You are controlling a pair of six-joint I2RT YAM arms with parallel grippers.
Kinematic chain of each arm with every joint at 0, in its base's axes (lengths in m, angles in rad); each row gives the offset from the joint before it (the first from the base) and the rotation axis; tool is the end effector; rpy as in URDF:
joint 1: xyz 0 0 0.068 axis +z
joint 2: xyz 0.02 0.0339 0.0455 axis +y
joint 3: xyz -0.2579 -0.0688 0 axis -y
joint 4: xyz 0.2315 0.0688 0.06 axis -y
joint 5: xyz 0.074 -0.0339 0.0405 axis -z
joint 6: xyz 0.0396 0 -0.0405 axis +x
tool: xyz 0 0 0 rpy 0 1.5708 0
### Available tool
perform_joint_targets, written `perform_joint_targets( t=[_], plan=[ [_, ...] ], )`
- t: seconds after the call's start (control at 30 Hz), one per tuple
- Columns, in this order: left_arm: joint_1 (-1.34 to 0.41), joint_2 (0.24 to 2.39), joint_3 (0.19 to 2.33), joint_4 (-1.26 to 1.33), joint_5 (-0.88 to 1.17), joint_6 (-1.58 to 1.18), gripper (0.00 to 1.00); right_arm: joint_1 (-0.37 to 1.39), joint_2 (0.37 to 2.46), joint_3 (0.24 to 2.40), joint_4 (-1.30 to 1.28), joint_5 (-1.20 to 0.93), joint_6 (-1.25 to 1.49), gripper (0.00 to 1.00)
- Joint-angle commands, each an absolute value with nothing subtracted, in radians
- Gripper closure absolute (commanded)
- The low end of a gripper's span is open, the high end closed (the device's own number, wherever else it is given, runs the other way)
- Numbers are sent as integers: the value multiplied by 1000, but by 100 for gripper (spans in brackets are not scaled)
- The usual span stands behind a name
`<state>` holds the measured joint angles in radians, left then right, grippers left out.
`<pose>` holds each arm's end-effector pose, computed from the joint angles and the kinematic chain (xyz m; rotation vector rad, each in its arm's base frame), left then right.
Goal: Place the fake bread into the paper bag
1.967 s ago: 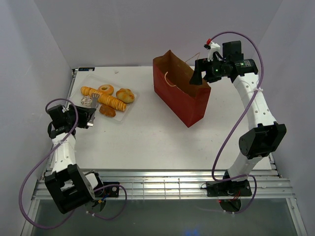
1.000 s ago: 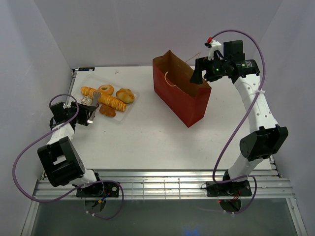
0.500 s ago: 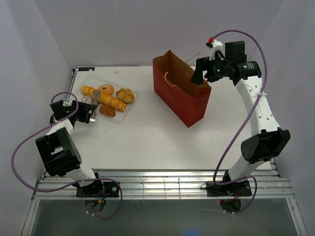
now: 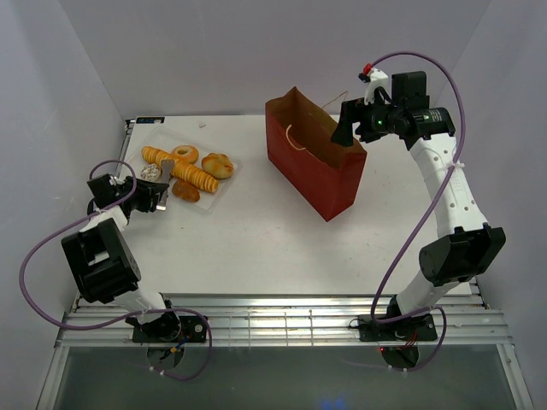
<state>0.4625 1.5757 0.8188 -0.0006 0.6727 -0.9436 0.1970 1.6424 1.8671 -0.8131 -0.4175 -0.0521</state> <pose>0.2858 0.1149 0.1839 -1.2295 1.9892 -1.0225 0.3327 0.0828 0.4196 -0.5055 2.0892 0.5339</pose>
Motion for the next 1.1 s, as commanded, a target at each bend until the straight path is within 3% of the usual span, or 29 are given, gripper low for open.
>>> perform_joint_targets(
  t=[0.0,0.13,0.77,0.97,1.07],
  plan=[
    [468,1519,845,19,689,-928,84,201,1600,1868,-781,-408,-49,8],
    [468,1490,851,5,672,-914,100,201,1601,1864,-781,-408,-49,8],
    [468,1468,854,-61,687,-867,99,202,1582,1832,-773,-399,-51,8],
    [468,1473,838,-57,687,-850,69,202,1574,1825,-769,-397,-51,8],
    [468,1473,827,-54,686,-845,61,201,1572,1822,-767,-397,-51,8]
  ],
)
